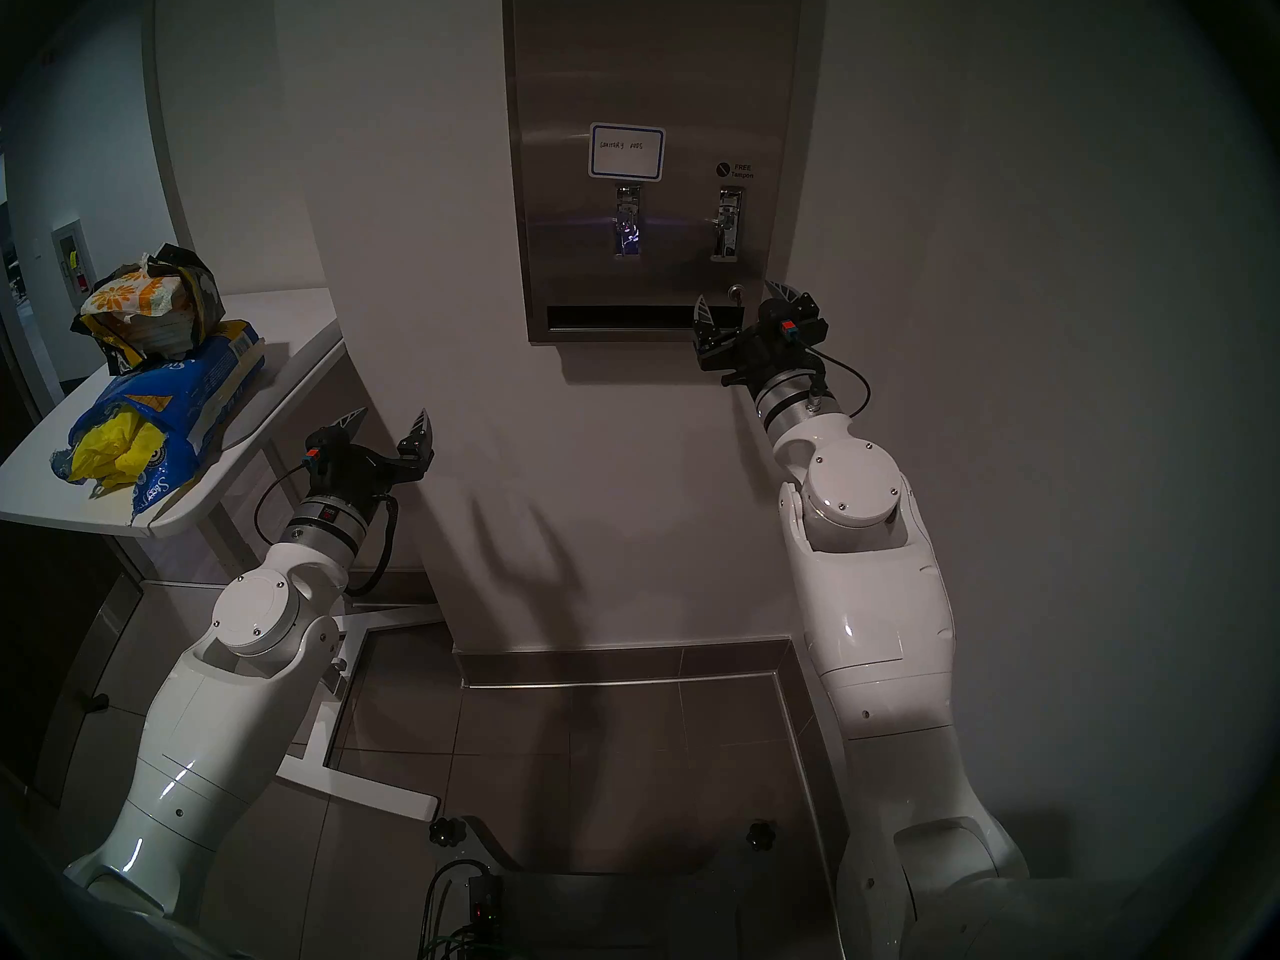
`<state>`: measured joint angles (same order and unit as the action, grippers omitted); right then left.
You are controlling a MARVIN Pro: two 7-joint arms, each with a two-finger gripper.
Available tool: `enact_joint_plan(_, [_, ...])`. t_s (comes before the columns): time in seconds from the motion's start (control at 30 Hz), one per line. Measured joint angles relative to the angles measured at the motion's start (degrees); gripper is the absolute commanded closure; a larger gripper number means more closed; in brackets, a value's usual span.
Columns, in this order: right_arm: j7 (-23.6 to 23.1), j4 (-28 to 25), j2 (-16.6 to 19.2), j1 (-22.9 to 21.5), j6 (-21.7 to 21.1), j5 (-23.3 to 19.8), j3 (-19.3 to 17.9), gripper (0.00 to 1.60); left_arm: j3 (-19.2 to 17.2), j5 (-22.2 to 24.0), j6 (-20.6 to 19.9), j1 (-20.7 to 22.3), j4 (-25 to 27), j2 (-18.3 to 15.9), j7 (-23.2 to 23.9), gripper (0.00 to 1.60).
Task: Open the dispenser door, put the pads inside, close the door
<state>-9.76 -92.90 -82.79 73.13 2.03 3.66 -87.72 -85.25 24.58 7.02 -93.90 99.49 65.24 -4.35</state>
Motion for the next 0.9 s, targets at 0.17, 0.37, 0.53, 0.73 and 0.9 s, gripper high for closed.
enact_joint_plan(0.17, [0.88,1.32,-0.02,-0.24,0.35,1.01,0.3,0.08,-0.01,0.01,0.0,-0.01,0.0,0.1,0.07,0.0])
enact_joint_plan(0.37, [1.4,2.72,-0.02,-0.81,0.75,1.62,0.32,0.34,-0.04,0.03,0.0,-0.02,0.0,0.19,0.14,0.0])
enact_joint_plan(0.53, [1.49,3.57,0.01,-1.31,1.13,1.85,0.08,0.35,-0.07,0.03,-0.01,-0.02,0.0,0.26,0.2,0.0])
enact_joint_plan(0.73, [1.48,4.29,0.21,-1.93,1.61,2.01,-0.28,0.42,-0.1,0.03,-0.01,-0.03,0.0,0.31,0.28,0.0])
enact_joint_plan(0.9, [1.27,4.63,0.45,-2.27,1.89,2.04,-0.43,0.83,-0.13,0.02,-0.01,-0.03,0.0,0.35,0.31,0.0])
